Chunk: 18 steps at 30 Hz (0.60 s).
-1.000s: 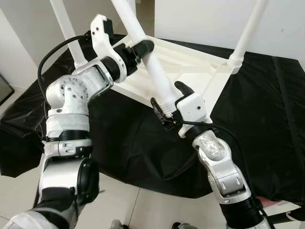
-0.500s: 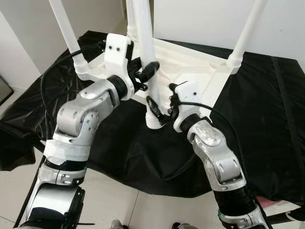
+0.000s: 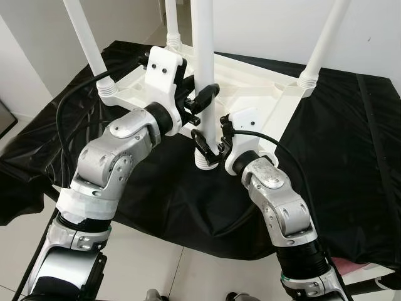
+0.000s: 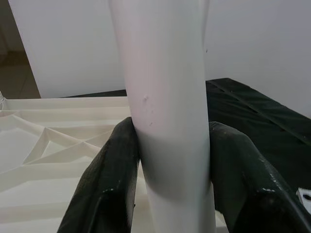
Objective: Building children table
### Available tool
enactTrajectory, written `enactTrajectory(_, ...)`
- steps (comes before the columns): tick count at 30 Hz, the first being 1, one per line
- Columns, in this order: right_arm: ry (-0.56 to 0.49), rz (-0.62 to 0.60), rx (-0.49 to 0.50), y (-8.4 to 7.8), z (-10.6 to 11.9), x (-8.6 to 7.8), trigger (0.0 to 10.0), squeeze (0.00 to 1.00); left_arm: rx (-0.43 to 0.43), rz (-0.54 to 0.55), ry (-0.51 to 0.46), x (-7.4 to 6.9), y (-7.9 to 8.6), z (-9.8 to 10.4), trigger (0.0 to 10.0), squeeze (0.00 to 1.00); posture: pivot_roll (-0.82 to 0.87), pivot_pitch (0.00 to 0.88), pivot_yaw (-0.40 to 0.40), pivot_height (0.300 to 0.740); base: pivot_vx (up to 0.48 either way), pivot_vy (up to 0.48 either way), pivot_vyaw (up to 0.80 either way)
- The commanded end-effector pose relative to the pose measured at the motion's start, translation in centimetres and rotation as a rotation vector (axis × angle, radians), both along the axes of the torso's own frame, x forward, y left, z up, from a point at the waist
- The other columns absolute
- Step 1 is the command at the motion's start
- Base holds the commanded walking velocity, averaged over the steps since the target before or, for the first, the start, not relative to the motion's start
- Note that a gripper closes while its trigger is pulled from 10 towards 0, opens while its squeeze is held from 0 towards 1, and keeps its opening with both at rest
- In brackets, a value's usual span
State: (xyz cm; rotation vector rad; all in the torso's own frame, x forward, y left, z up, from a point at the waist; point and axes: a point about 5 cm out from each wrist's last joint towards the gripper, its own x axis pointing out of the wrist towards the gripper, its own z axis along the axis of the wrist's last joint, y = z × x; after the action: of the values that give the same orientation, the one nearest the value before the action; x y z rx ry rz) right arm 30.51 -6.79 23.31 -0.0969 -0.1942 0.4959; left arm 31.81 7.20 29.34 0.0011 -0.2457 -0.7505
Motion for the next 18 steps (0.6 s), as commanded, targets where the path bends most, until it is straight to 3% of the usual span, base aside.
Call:
enactTrajectory(1, -0.028, 0.026, -0.005, 0.5, 0.7, 0.1, 10.0, 0.0, 0.133, -0.42, -0.094, -2.3, -1.4, -0.1, 0.0, 0.0, -0.11, 0.117, 0.066, 0.74, 0.0, 0.0, 0.0)
enactTrajectory(7, -0.042, 0.025, -0.033, 0.6, 1.2, 0.5, 10.0, 0.0, 0.159, -0.434, -0.104, -2.7, -1.6, -0.5, 0.0, 0.0, -0.1, 0.117, 0.065, 0.74, 0.0, 0.0, 0.0)
enactTrajectory(8, -0.032, 0.029, -0.04, 0.7, 1.1, 0.6, 8.9, 0.0, 0.162, -0.444, -0.111, -2.8, -1.7, -0.5, 0.0, 0.0, -0.1, 0.116, 0.062, 0.74, 0.0, 0.0, 0.0)
enactTrajectory(9, -0.032, 0.029, -0.04, 0.7, 1.1, 0.6, 8.9, 0.0, 0.162, -0.444, -0.111, -2.8, -1.7, -0.5, 0.0, 0.0, -0.1, 0.116, 0.062, 0.74, 0.0, 0.0, 0.0)
enactTrajectory(10, -0.013, 0.03, -0.044, 0.8, 0.9, 0.8, 2.2, 0.0, 0.163, -0.447, -0.119, -2.9, -1.7, -0.5, 0.0, 0.0, -0.1, 0.116, 0.06, 0.74, 0.0, 0.0, 0.0)
enactTrajectory(11, -0.013, 0.03, -0.044, 0.8, 0.9, 0.8, 2.2, 0.0, 0.163, -0.447, -0.119, -2.9, -1.7, -0.5, 0.0, 0.0, -0.1, 0.116, 0.06, 0.74, 0.0, 0.0, 0.0)
enactTrajectory(12, 0.002, 0.033, -0.047, 0.9, 0.7, 0.8, 0.0, 0.0, 0.165, -0.45, -0.126, -3.0, -1.7, -0.4, 0.0, 0.0, -0.1, 0.116, 0.06, 0.74, 0.0, 0.0, 0.0)
enactTrajectory(18, 0.05, 0.046, -0.054, 1.0, 0.0, 0.8, 0.0, 0.0, 0.173, -0.454, -0.146, -3.2, -1.7, -0.4, 0.0, 0.0, -0.1, 0.116, 0.06, 0.74, 0.0, 0.0, 0.0)
